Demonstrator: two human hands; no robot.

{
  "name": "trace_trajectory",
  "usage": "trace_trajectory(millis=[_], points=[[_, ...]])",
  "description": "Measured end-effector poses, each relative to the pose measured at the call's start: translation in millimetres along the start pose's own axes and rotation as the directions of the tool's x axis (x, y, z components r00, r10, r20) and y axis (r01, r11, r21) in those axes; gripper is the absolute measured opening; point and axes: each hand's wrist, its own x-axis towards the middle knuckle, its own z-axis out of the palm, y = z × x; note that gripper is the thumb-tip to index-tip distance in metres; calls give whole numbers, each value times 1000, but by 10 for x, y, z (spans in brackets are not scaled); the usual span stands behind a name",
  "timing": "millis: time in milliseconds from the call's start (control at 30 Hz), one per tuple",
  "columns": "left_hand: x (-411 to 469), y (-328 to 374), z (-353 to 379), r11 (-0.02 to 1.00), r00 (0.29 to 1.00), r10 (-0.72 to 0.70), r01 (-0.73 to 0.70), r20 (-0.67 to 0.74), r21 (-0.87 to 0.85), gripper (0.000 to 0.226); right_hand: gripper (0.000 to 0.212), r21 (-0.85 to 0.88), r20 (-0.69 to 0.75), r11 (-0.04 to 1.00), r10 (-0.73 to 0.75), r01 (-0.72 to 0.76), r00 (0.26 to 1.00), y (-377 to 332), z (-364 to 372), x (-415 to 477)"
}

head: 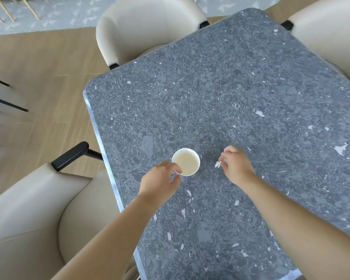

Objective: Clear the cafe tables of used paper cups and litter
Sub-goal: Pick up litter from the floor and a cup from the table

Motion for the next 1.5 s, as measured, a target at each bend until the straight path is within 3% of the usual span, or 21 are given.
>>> trace_trajectory(millis=[100,200,400,533,733,1000,1300,1500], points=[[-31,6,-25,1000,1000,8,-8,4,8,18,9,19,7,1000,13,-13,1000,-51,-31,-50],[-70,9,-53,1000,1000,15,-15,-5,11,17,7,134,-85,991,8,4,996,-244,-174,-93],[-265,-21,-115,1000,998,18,-18,-52,-16,13,8,265,-286,932,-167,245,944,-957,-489,-336],[-460,-59,-145,999,997,17,-20,-78,-34,12,12,294,-222,905,-248,307,943,-1274,-452,-569],[-782,-224,-174,998,995,-29,23,-96,-60,11,11,278,-117,916,-265,288,957,-1504,-282,-870],[-1160,-431,-221,990,983,-33,8,-181,-140,11,13,257,-76,924,-272,283,959,-1780,-119,-1205],[-1521,-629,-246,991,981,-5,-20,-194,-130,13,14,262,-131,908,-302,326,944,-2054,59,-1446],[-1873,-672,-247,988,963,-91,54,-255,-147,11,12,250,-74,889,-378,384,923,-2182,126,-1639]])
